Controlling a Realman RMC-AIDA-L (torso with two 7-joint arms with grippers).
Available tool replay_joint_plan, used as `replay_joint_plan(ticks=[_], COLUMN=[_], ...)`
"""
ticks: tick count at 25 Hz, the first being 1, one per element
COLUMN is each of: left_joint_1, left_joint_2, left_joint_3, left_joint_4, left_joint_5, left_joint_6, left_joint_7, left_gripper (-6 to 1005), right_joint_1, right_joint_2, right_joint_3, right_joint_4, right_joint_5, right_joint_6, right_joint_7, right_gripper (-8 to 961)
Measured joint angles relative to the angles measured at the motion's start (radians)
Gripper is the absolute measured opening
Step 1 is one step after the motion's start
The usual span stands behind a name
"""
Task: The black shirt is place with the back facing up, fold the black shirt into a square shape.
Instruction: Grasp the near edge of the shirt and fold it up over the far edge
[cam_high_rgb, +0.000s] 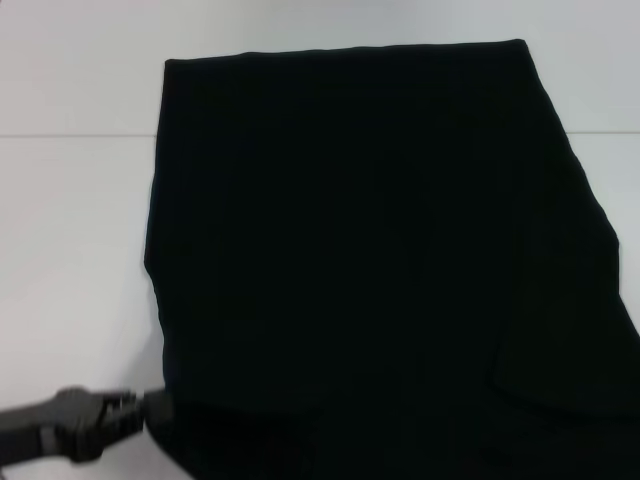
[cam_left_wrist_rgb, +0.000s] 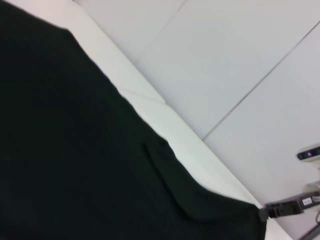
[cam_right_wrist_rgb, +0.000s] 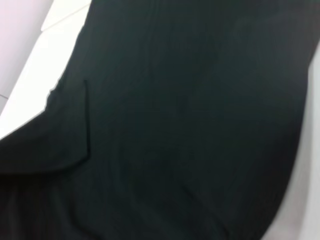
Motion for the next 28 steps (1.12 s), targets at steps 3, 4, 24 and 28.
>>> replay_joint_plan(ticks=[3, 4, 24, 28], left_joint_1=[-0.072, -0.095, -0.556, -0.604], left_joint_2=[0.029, 0.040, 0.145, 0.145], left_joint_3=[-0.033, -0.045, -0.056, -0.024], left_joint_4=[-0.047, -0.068, -0.331, -0.349], left_joint_5=[-0.007, -0.008, -0.011, -0.011], left_joint_6=[-0.056, -0.083, -0.980, -1.124], left_joint_7=[-0.007, -0.008, -0.039, -0.038], left_gripper=[23, 22, 22, 21], right_joint_1=[0.051, 0.071, 0.496, 0.568], right_joint_2=[0.001, 0.001, 0.016, 0.032], right_joint_3=[0.025, 0.033, -0.027, -0.051], right_joint_4=[0.001, 0.002, 0.192, 0.227], right_joint_5=[0.001, 0.001, 0.003, 0.003], right_joint_6=[0.021, 0.032, 0.773, 0.906], right_joint_7=[0.005, 0.008, 0.132, 0.128], right_gripper=[68, 68, 73, 75])
